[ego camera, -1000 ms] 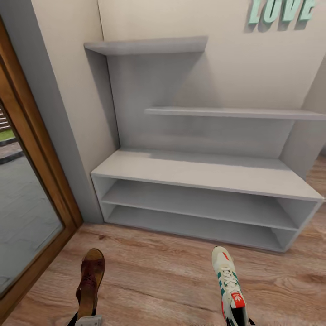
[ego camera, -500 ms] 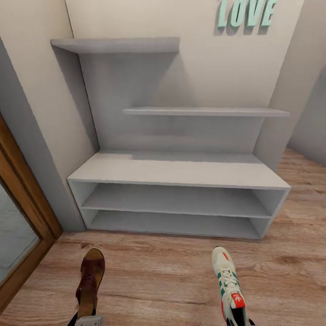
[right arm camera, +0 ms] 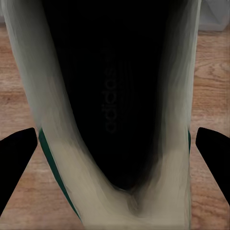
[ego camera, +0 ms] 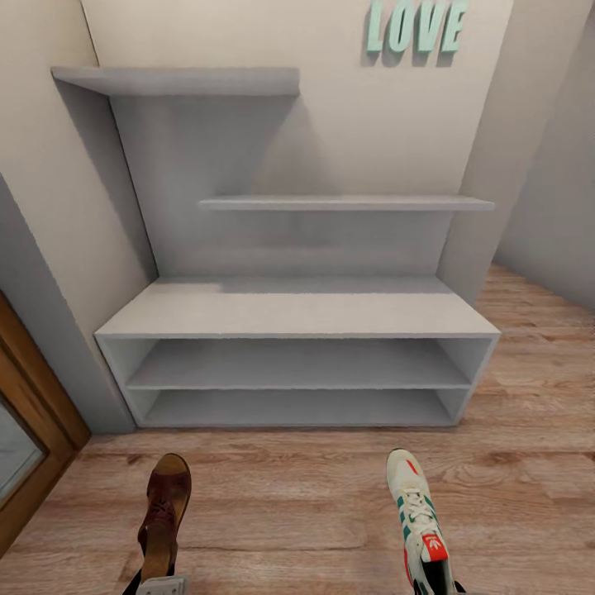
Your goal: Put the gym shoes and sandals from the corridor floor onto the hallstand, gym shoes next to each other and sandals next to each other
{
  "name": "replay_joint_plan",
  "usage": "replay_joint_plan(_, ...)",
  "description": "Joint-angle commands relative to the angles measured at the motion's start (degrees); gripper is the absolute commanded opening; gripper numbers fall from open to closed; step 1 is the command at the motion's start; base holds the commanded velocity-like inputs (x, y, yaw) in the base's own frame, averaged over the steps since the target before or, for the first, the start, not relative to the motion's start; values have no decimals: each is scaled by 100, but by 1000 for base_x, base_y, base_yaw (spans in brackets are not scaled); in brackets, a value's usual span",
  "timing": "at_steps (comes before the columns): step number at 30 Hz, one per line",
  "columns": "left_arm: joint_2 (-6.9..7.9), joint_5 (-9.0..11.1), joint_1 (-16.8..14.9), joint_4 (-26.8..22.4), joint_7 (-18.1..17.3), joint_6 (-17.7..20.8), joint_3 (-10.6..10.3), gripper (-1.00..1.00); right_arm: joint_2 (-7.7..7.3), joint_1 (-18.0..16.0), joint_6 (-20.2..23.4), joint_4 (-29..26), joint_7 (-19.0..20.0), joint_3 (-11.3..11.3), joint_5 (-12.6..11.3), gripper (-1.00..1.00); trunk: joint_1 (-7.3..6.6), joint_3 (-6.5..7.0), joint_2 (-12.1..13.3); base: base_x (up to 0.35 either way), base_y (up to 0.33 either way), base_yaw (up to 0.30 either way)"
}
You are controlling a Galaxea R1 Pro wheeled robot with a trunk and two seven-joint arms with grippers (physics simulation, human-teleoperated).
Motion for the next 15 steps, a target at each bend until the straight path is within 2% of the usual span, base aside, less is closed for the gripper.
replay_joint_plan(1,-7,-81,-4,2,15,-15,36,-100,5,-2,-21,3,23,-43,57,-100,-1,-5,-2,0,0,-11)
replay_joint_plan(15,-14,-88,-4,2,15,-17,31,-100,-1,-4,-23,-15,30,-48,72,-100,-1,-5,-2,0,0,-2)
